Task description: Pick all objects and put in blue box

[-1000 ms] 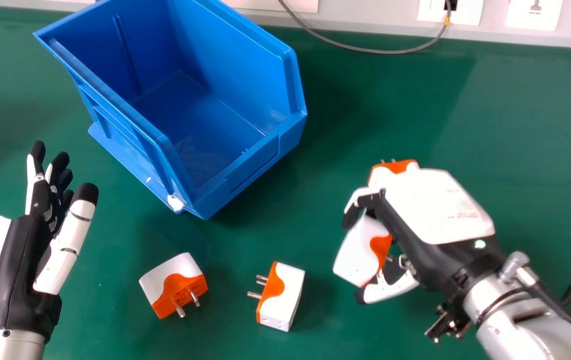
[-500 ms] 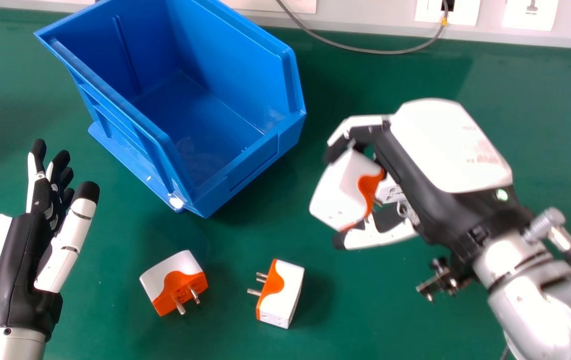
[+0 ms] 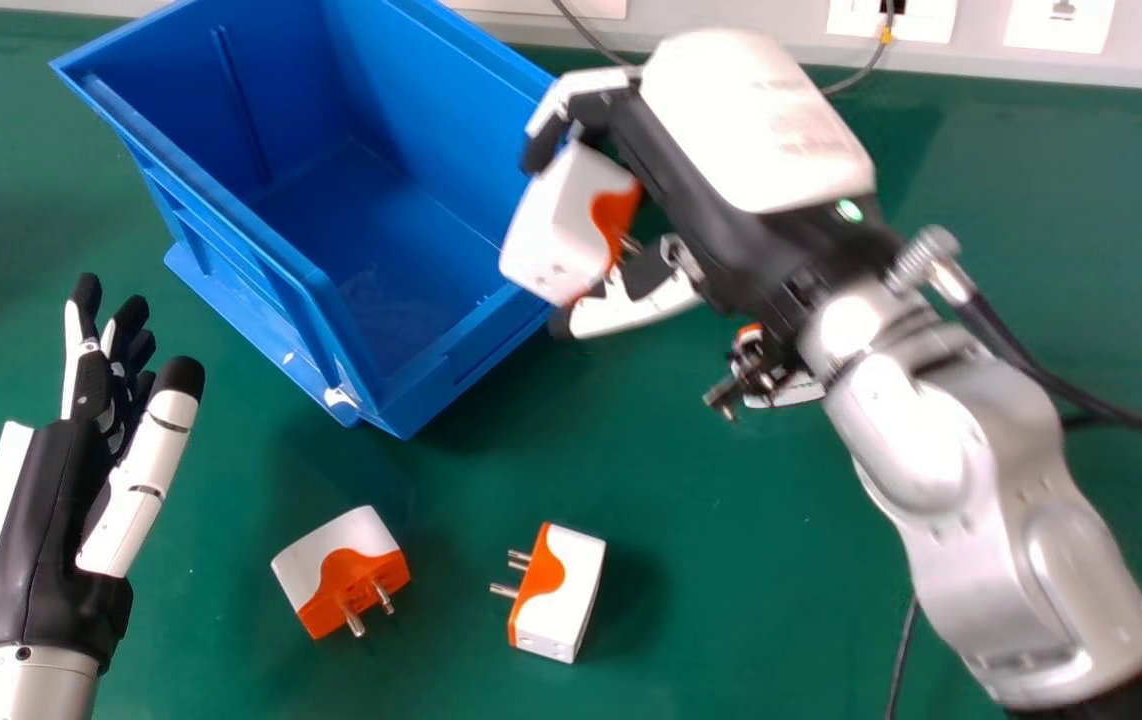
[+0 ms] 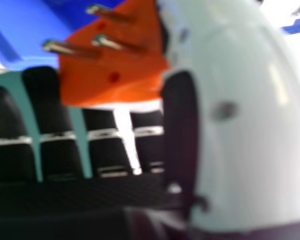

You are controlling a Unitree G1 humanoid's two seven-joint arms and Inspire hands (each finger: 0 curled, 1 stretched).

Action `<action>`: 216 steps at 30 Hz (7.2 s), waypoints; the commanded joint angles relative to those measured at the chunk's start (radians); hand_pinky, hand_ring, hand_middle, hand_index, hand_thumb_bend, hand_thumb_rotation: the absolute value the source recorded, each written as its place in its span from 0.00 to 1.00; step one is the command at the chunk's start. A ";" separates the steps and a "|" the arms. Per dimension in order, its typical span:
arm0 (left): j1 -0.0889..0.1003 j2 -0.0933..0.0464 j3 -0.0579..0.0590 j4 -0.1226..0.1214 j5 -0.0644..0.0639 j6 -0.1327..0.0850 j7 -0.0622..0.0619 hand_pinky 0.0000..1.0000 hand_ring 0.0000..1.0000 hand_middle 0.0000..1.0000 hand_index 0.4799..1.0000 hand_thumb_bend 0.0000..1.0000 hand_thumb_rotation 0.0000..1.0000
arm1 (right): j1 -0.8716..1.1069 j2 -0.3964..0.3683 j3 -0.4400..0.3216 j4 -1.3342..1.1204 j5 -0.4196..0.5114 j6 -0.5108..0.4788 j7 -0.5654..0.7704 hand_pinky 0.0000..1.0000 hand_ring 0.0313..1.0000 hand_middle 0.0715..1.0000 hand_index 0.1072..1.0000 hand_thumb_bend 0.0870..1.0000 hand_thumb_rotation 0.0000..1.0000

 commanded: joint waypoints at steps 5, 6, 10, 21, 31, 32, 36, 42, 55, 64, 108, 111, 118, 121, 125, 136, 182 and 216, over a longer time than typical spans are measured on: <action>0.014 0.004 0.002 -0.042 0.006 -0.004 0.007 1.00 1.00 1.00 1.00 0.48 0.75 | -0.244 0.052 0.051 0.253 -0.012 -0.050 -0.096 0.31 0.39 0.45 0.51 0.44 0.00; 0.014 0.005 0.002 -0.040 0.006 -0.004 0.008 1.00 1.00 1.00 1.00 0.48 0.75 | -0.281 0.062 0.058 0.300 -0.013 -0.055 -0.108 0.32 0.39 0.45 0.50 0.44 0.00; 0.013 0.005 0.003 -0.024 0.002 -0.016 0.004 1.00 1.00 1.00 1.00 0.48 0.75 | -0.422 0.100 0.092 0.496 -0.025 -0.087 -0.191 0.32 0.40 0.46 0.48 0.44 0.00; 0.025 -0.001 -0.002 -0.041 0.010 -0.017 0.013 1.00 1.00 1.00 1.00 0.47 0.75 | -0.716 0.248 0.198 1.000 -0.030 -0.114 -0.347 0.34 0.40 0.47 0.42 0.45 0.00; 0.032 -0.015 -0.010 -0.064 0.008 -0.006 0.022 1.00 1.00 1.00 1.00 0.47 0.75 | -0.830 0.316 0.243 1.232 -0.016 -0.135 -0.406 0.33 0.42 0.47 0.42 0.45 0.00; 0.033 -0.017 -0.011 -0.067 0.009 -0.004 0.024 1.00 1.00 1.00 1.00 0.47 0.75 | -0.833 0.319 0.244 1.242 -0.012 -0.134 -0.409 0.34 0.42 0.46 0.42 0.45 0.00; 0.029 -0.017 -0.013 -0.057 0.012 -0.009 0.029 1.00 1.00 1.00 1.00 0.47 0.75 | -0.836 0.329 0.237 1.274 0.008 -0.136 -0.407 0.34 0.42 0.46 0.43 0.45 0.00; 0.038 -0.019 -0.020 -0.084 0.016 0.004 0.039 1.00 1.00 1.00 1.00 0.48 0.75 | -0.845 0.324 0.281 1.296 -0.018 -0.114 -0.377 0.34 0.42 0.47 0.44 0.45 0.00; 0.033 -0.025 -0.023 -0.084 0.011 0.006 0.039 1.00 1.00 1.00 1.00 0.49 0.76 | -0.815 0.314 0.297 1.283 -0.005 -0.100 -0.382 0.36 0.45 0.46 0.40 0.45 0.00; 0.026 -0.030 -0.025 -0.085 0.017 0.009 0.042 1.00 1.00 1.00 1.00 0.50 0.76 | -0.805 0.314 0.300 1.290 0.008 -0.068 -0.313 0.37 0.46 0.47 0.38 0.45 0.00; -0.006 -0.017 -0.025 -0.052 0.042 0.012 0.048 1.00 1.00 1.00 1.00 0.52 0.76 | -0.590 0.161 0.269 0.895 0.031 -0.043 -0.318 0.87 1.00 1.00 0.98 0.65 0.22; -0.012 -0.015 -0.024 -0.038 0.039 0.007 0.044 1.00 1.00 1.00 1.00 0.52 0.76 | -0.479 0.109 0.248 0.708 0.021 -0.027 -0.316 0.86 0.98 1.00 0.96 0.66 0.21; -0.017 -0.013 -0.020 -0.035 0.030 0.014 0.037 1.00 1.00 1.00 1.00 0.53 0.77 | -0.236 0.013 0.193 0.310 -0.002 -0.005 -0.291 0.86 0.98 1.00 0.97 0.66 0.20; -0.010 -0.011 -0.017 -0.045 0.028 0.016 0.034 1.00 1.00 1.00 1.00 0.52 0.77 | -0.122 -0.009 0.173 0.153 -0.011 0.001 -0.291 0.87 0.99 1.00 0.99 0.64 0.20; -0.012 -0.007 -0.013 -0.035 0.028 0.009 0.029 1.00 1.00 1.00 1.00 0.52 0.77 | 0.037 -0.038 0.151 -0.037 -0.045 0.006 -0.294 0.87 0.99 1.00 0.99 0.63 0.21; -0.005 -0.004 -0.006 -0.043 0.018 0.006 0.017 1.00 1.00 1.00 1.00 0.52 0.77 | 0.384 -0.093 0.035 -0.368 -0.059 -0.012 -0.273 0.88 1.00 1.00 1.00 0.63 0.21; 0.016 -0.009 -0.002 -0.107 -0.007 0.062 0.027 1.00 1.00 1.00 1.00 0.49 0.75 | 0.273 -0.210 -0.108 0.126 -0.075 0.083 -0.126 0.81 0.91 0.94 0.91 0.65 0.19; 0.046 -0.010 -0.001 -0.165 -0.004 0.104 0.039 1.00 1.00 1.00 1.00 0.51 0.76 | -0.157 -0.370 0.127 0.568 -0.085 -0.191 0.063 0.81 0.90 0.92 0.88 0.60 0.19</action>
